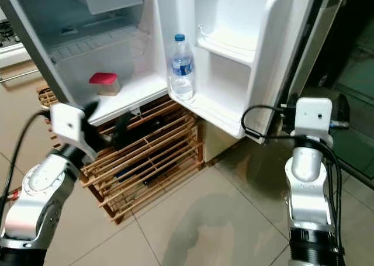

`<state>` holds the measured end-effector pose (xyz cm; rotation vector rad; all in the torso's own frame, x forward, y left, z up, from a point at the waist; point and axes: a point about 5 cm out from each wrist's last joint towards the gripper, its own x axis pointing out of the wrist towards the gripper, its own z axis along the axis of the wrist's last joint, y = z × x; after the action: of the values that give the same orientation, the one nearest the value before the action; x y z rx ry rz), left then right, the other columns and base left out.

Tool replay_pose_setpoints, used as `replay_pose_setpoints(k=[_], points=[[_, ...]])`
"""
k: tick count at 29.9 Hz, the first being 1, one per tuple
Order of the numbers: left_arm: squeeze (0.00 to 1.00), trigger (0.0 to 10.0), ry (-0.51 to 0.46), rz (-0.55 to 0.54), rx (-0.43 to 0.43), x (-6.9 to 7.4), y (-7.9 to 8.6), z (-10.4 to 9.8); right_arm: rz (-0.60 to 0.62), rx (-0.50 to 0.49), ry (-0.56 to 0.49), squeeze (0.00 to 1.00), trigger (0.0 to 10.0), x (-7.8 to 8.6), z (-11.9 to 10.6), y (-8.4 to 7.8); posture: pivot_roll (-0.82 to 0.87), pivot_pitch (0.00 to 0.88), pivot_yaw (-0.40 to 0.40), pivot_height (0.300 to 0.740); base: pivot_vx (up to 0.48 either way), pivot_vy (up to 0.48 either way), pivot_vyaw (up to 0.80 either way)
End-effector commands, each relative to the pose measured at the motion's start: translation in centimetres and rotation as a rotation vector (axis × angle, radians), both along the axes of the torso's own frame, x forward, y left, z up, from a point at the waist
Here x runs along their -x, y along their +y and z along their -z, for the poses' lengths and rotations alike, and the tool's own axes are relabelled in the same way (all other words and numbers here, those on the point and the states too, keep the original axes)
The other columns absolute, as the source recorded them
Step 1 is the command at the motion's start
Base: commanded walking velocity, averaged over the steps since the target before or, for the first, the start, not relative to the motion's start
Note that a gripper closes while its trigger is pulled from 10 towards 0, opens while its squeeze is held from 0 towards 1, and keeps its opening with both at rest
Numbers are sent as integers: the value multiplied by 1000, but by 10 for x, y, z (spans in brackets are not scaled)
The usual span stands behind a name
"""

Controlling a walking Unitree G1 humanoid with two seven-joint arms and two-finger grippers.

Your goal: Restocking fridge

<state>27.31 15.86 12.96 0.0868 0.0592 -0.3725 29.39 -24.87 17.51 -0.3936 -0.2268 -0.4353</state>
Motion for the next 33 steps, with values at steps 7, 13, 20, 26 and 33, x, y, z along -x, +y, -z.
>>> replay_pose_setpoints(k=[7,13,20,26,33], points=[[0,10000,123,-50,-96,-1,17,21,-358,-152,-8,0,10000,-5,4,71,-109,0,71,740,0,0,0],[0,10000,176,-26,-138,-3,19,29,-584,-335,19,0,10000,0,-2,104,-113,0,79,740,0,0,0],[0,10000,305,-9,-194,-1,23,47,-1006,-742,168,0,10000,16,-13,118,-118,0,79,740,0,0,0],[0,10000,384,34,-230,5,21,60,-996,-673,274,0,10000,24,-2,110,-124,0,77,740,0,0,0],[0,10000,95,3,-59,-16,11,15,-509,-347,252,0,10000,13,14,64,-127,0,79,740,0,0,0]])
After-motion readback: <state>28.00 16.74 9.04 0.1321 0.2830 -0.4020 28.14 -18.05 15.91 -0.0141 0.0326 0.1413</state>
